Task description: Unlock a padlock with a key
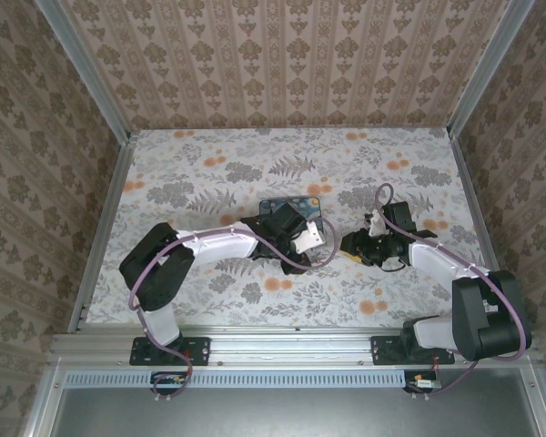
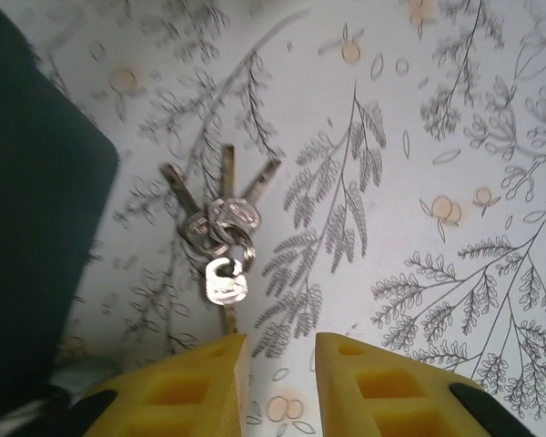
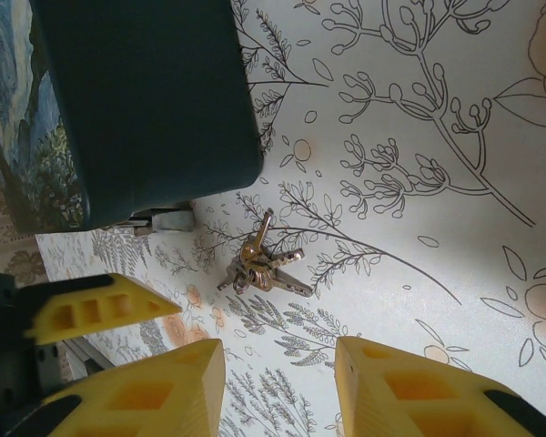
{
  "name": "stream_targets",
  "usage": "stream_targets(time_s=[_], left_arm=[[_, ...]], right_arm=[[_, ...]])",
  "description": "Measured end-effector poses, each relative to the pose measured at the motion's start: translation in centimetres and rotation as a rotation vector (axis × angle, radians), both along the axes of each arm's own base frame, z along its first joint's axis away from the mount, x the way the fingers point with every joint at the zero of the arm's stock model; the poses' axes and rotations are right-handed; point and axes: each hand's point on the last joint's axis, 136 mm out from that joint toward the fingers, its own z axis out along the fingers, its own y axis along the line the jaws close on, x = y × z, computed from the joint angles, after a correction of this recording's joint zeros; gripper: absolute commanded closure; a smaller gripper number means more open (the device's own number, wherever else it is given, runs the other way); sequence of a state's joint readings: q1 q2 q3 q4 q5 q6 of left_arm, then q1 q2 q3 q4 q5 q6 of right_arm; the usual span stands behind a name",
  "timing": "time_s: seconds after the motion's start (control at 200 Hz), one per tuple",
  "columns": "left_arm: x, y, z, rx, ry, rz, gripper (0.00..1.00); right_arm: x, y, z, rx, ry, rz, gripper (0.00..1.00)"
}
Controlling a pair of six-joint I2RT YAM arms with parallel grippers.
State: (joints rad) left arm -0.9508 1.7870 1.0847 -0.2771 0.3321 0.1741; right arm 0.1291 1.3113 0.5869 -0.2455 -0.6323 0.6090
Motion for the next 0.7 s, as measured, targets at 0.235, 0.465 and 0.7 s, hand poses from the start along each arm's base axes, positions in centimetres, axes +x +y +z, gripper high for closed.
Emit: stream_targets(time_s=[0.235,0.465,0.7], left_arm=[[0.7,0.2,-2.2,0.076,-0.026,0.022,0.74],[1.2,-0.2,-3.2,0.13,-0.076,0.005,0.77],[1.2,-0.1,-3.3,0.177,-0.12,-0.027,0.9]], right_arm=[[-0.1,0.0,-0.1,-0.002,0.006,0.001,0.61],[-0.4,-0.1,-0.1,-0.008,0.015,0.001,0.61],[-0.7,-0.2,0.4,-0.013,0.005,0.001,0.61]])
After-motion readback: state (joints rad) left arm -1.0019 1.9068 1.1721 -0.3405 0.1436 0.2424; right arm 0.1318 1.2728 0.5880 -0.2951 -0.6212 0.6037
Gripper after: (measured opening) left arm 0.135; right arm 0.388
